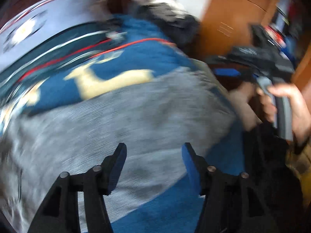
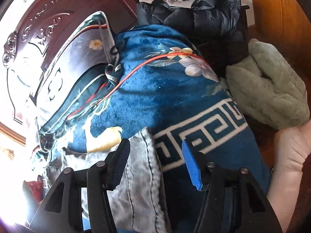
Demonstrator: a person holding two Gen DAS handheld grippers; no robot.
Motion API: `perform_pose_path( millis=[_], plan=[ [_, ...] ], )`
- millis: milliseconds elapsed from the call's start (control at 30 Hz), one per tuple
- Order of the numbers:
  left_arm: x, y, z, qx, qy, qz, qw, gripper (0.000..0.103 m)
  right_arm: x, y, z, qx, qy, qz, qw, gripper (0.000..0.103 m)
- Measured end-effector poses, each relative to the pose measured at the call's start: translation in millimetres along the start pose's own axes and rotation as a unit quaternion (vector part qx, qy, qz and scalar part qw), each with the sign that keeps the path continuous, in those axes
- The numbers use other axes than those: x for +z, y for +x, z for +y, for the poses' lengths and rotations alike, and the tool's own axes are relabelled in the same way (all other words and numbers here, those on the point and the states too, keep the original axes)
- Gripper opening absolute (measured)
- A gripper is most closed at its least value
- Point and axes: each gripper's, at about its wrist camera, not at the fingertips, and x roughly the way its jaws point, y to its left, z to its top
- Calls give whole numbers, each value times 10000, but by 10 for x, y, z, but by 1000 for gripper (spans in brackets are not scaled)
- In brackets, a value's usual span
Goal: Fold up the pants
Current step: 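Open the left gripper and press the folded jeans flat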
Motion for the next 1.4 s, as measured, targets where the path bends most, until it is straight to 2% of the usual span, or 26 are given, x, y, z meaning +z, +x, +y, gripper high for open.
perform_pose_path(
  millis=[167,300,400,567,667,800,867,967,1167,1333,1400],
  plan=[
    [112,198,-574,-384,764,211,9961,63,-49,60,-123,137,186,321,9992,55],
    [131,377,-869,-478,1170,471,9909,63,-92,170,-134,260,143,596,9978,55],
    [115,517,-942,-437,1327,654,9880,63,-131,276,-123,360,130,844,9957,55],
    [71,738,-904,-261,1335,913,9865,62,-196,402,-126,341,112,1135,9929,55],
    [56,794,-900,-230,1379,895,9861,62,-235,491,-99,352,47,1271,9913,57],
    [35,768,-896,-275,1413,817,9862,59,-256,545,-101,284,61,1289,9912,57],
    [49,731,-870,-316,1379,829,9865,53,-258,526,-117,327,129,1255,9915,57],
    [109,700,-819,-343,1322,932,9862,49,-258,501,-160,444,271,1225,9911,57],
    [181,685,-681,-608,1294,1096,9836,49,-249,493,-174,495,327,1237,9905,56],
    [67,618,-619,-659,1321,999,9840,49,-229,469,-259,454,481,1198,9906,56],
    [28,609,-614,-542,1359,1002,9841,49,-234,467,-285,515,548,1195,9900,56]
  ],
)
